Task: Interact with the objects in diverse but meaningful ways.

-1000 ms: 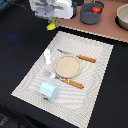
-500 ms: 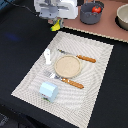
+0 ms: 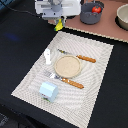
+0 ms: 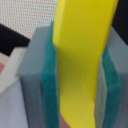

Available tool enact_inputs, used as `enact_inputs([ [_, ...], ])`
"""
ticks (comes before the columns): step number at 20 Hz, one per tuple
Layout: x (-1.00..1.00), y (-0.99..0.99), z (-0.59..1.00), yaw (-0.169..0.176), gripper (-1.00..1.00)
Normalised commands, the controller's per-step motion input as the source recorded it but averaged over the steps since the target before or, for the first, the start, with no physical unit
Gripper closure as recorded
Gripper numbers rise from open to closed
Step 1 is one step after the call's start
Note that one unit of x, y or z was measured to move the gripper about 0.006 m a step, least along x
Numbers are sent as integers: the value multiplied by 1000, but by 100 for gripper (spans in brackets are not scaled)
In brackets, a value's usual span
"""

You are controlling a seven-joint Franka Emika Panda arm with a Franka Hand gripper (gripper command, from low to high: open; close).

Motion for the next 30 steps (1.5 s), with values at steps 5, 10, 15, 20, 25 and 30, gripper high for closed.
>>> enact_inputs([
  [5, 961, -133, 453, 6, 100],
  [10, 1000, -51, 599, -17, 100],
  [15, 1000, 0, 486, -3, 100],
  [20, 955, 2, 26, -31, 100],
  [25, 959, 9, 0, -45, 100],
  [30, 698, 17, -106, -30, 100],
])
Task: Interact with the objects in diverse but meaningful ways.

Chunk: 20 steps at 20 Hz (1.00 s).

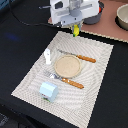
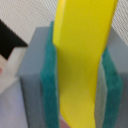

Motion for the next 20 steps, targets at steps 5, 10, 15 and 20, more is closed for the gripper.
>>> enact_inputs([
  [5, 395, 98, -179, 0, 100],
  [10, 205, 119, -212, 5, -100],
  [15, 170, 139, -97, 23, -100],
  [20, 75, 77, 887, 0, -100],
])
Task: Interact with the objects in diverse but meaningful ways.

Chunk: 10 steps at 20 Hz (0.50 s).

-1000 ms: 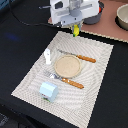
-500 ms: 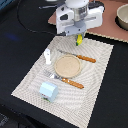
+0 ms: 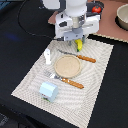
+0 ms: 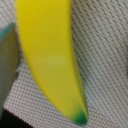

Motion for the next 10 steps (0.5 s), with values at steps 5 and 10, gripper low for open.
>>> enact_inputs([
  [5, 0, 0, 1000, 11, -100],
  [10, -3, -31, 635, 54, -100],
])
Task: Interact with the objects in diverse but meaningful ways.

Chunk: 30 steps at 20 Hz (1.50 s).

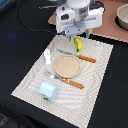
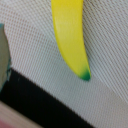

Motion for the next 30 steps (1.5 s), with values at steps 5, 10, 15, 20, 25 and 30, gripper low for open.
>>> enact_inputs([
  [5, -23, -314, 145, 34, -100],
  [10, 217, -516, 426, -15, -100],
  [15, 387, -750, 394, -56, -100],
  [20, 278, -787, 191, -61, -100],
  [25, 282, -805, 7, -50, -100],
  [30, 318, -659, 90, -105, -100],
])
